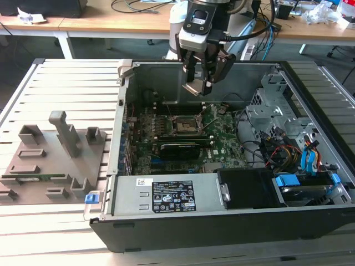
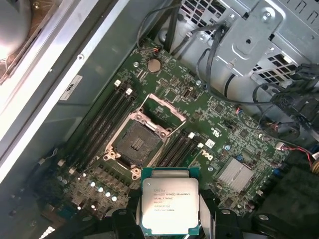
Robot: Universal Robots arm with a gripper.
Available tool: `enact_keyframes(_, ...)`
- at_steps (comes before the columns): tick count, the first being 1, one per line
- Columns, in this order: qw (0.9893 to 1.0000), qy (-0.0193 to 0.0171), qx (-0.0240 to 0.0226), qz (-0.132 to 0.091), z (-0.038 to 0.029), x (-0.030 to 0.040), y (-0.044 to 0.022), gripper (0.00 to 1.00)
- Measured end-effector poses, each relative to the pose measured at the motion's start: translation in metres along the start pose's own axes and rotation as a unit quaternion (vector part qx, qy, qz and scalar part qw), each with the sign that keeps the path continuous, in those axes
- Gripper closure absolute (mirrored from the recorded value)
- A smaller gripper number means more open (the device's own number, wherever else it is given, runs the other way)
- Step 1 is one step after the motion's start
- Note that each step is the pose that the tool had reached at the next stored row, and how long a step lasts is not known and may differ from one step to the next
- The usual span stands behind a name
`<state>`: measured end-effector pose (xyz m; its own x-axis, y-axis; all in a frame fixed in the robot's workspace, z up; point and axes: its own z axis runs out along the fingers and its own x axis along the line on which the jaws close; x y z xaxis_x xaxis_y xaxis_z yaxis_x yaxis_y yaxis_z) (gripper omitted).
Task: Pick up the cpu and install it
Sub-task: 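Place the cpu into insertion slot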
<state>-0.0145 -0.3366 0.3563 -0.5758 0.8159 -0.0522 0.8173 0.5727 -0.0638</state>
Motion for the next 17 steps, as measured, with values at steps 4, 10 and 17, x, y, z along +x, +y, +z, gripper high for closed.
enact_keyframes(4, 0.9999, -0.0003, 0.0017, 0.014, 0.0000, 0.0000, 0.0000, 0.45)
enact_keyframes(10, 0.9992, -0.0015, 0.0049, 0.040, 0.0000, 0.0000, 0.0000, 0.45)
enact_keyframes(17, 0.9983, -0.0028, 0.0076, 0.058, 0.0000, 0.0000, 0.0000, 0.45)
